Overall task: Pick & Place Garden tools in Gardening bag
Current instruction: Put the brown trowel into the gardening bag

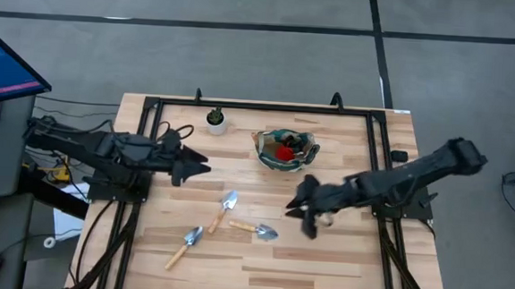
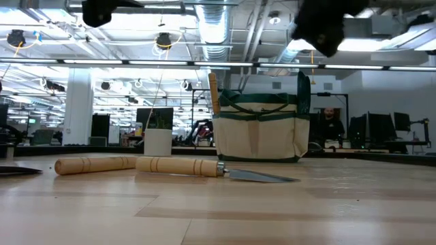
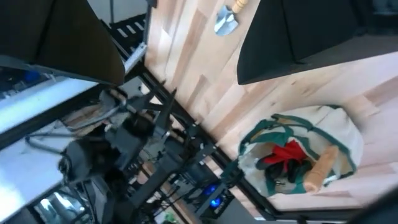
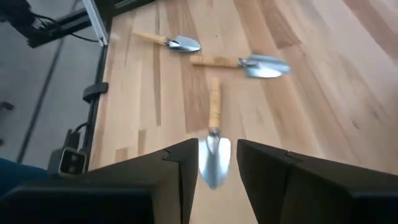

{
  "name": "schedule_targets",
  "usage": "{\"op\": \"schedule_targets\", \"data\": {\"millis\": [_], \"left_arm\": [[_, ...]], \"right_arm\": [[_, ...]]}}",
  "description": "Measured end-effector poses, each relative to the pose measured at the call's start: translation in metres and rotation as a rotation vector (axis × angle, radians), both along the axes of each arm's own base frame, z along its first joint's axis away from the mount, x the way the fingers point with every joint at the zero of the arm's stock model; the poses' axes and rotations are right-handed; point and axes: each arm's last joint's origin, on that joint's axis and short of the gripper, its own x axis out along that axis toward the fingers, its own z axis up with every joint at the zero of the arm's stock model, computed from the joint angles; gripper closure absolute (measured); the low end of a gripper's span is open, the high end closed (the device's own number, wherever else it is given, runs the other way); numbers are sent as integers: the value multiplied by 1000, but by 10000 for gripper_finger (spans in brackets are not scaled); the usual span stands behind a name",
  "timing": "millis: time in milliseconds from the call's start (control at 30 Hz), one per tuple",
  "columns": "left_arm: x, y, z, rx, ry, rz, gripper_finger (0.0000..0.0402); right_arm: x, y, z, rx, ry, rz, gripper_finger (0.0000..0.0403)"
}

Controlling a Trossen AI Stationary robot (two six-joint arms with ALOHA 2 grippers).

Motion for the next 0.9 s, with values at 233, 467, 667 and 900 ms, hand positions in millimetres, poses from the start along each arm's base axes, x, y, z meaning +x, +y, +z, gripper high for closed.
{"op": "schedule_targets", "data": {"millis": [233,467,667,900], "left_arm": [[-6,1,4,61,-18,-45,100],[-12,2,7,81,-37,-59,100],[-16,2,10,72,-58,-84,100],[-17,3,10,112,-55,-94,100]], "right_arm": [[69,33,-11,-35,60,9,298],[121,48,-39,-141,271,21,285],[164,51,-54,-239,373,74,220],[196,48,-70,-283,451,84,165]]}}
